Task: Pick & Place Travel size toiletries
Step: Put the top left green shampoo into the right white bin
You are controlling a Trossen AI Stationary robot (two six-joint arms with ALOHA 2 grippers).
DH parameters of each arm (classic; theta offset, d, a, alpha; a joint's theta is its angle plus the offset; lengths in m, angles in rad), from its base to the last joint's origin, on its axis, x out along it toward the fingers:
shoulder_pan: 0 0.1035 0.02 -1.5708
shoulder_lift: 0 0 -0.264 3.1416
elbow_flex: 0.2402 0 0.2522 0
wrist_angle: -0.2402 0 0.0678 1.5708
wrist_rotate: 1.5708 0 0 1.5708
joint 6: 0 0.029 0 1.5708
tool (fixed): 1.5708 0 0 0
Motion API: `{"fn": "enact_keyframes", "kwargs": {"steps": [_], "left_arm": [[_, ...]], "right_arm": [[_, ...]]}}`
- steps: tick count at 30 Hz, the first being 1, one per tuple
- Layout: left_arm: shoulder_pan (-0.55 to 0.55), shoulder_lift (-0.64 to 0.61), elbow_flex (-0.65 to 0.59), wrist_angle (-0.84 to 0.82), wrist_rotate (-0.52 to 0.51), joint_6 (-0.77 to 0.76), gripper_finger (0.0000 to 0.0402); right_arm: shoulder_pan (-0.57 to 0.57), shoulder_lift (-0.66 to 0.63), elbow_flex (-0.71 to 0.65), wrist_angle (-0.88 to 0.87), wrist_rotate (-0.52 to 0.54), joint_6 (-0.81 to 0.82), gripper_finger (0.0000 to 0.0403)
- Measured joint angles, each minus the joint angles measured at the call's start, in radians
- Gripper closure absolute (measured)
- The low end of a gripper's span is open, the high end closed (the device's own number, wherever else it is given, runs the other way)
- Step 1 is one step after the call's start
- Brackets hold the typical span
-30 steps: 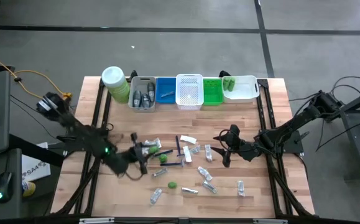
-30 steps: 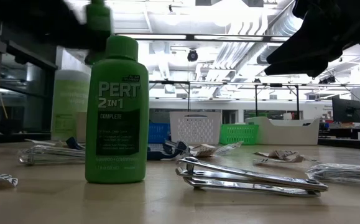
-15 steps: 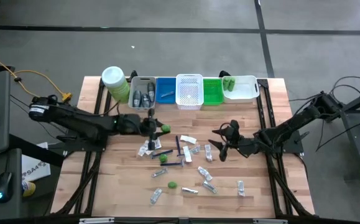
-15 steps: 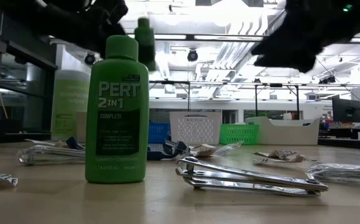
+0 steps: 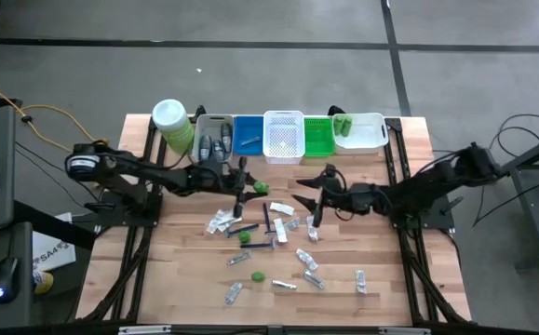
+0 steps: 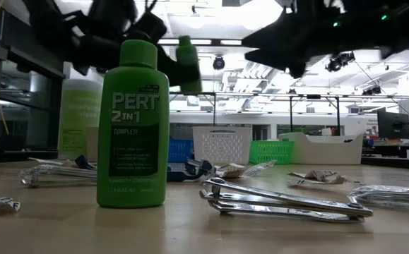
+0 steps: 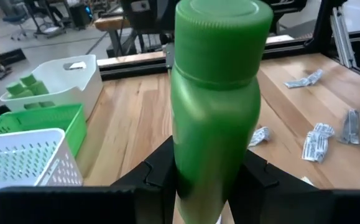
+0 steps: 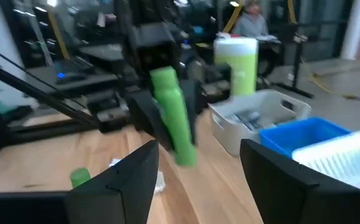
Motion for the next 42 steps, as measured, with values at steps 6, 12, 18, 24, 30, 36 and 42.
{"fn": "enact_keyframes", "kwargs": {"steps": [6,12,18,24,30,36,42], "left_arm": [[0.000,0.098,0.134,-0.113,0.040,0.056,0.0302],[0.001,0.162,0.254,-0.251,0.042,0.099,0.0302],[0.000,0.192,0.301,-0.282,0.042,0.110,0.0302],[0.000,0.192,0.302,-0.289,0.042,0.107,0.0302],[0.000,0.192,0.302,-0.298,0.042,0.107,0.0302],[0.000,0.192,0.302,-0.296,0.062,0.107,0.0302],[0.000,0.192,0.302,-0.297,0.062,0.106,0.0302]], "right_arm": [[-0.082,0.082,0.000,0.089,-0.136,-0.038,0.0183],[-0.113,0.127,0.031,0.094,-0.240,-0.078,0.0183],[-0.114,0.191,0.084,0.082,-0.241,-0.135,0.0183],[-0.113,0.194,0.110,0.059,-0.238,-0.163,0.0183],[-0.128,0.193,0.125,0.062,-0.292,-0.183,0.0206],[-0.151,0.193,0.125,0.061,-0.314,-0.183,0.0249],[-0.161,0.193,0.125,0.057,-0.351,-0.184,0.0301]]}}
